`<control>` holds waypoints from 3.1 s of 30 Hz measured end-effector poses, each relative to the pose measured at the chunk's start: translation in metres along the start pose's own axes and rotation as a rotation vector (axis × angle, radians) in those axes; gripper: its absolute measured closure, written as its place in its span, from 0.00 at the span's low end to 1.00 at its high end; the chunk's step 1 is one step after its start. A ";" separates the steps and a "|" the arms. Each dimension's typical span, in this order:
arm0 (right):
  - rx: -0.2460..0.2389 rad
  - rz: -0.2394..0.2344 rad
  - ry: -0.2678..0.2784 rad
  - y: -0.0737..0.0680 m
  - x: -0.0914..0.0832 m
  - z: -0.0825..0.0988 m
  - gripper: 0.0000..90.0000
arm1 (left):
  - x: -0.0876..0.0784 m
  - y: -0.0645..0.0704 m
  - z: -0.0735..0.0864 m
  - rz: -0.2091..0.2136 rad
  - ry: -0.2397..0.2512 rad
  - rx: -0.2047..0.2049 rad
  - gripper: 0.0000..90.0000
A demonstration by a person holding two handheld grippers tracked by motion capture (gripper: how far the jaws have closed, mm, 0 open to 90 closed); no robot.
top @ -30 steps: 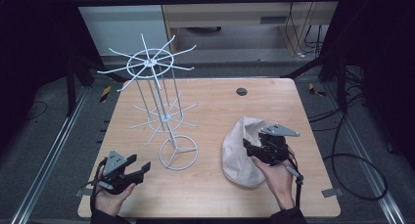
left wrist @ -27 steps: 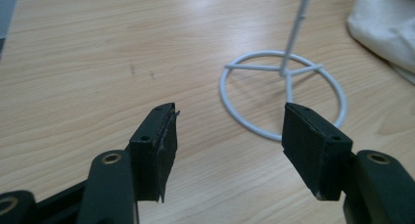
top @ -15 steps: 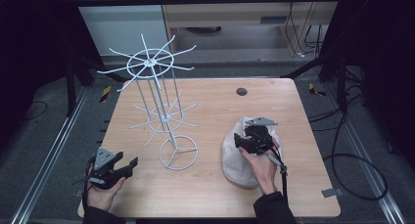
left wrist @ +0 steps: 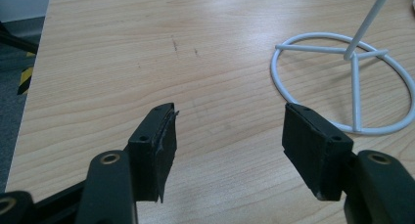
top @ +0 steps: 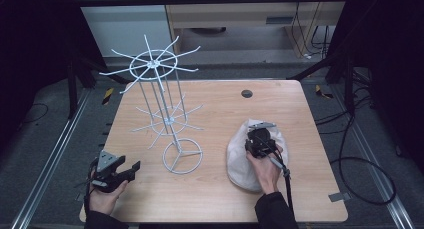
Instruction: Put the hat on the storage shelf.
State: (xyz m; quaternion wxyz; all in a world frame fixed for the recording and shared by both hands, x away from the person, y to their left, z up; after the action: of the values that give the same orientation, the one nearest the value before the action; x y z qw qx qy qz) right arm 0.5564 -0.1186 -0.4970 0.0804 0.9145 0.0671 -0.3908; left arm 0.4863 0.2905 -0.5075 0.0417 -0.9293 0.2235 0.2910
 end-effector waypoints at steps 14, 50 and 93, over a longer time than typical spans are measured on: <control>-0.022 -0.039 0.122 0.013 -0.028 -0.003 0.98 | 0.000 -0.001 0.000 -0.001 0.002 -0.018 0.42; -0.076 -0.366 0.775 0.009 -0.203 -0.058 0.98 | -0.002 -0.002 -0.001 -0.002 0.017 -0.036 0.42; -0.064 -0.497 1.112 -0.025 -0.295 -0.146 0.99 | -0.002 -0.002 -0.001 -0.001 0.014 -0.030 0.42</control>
State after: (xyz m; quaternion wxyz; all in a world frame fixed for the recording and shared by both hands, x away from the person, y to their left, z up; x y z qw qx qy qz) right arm 0.4521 -0.0826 -0.1858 -0.0329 0.9357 0.3219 0.1406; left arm 0.4861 0.2924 -0.5060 0.0263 -0.9319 0.2190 0.2880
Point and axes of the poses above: each handheld gripper's, and its own axes: x roughly forward along the jaws, z roughly out of its underside, y roughly to its right, the point moved 8 cm from there along x, roughly forward along the jaws, and after that the axes turned 6 degrees about z, right-handed, at the moved point
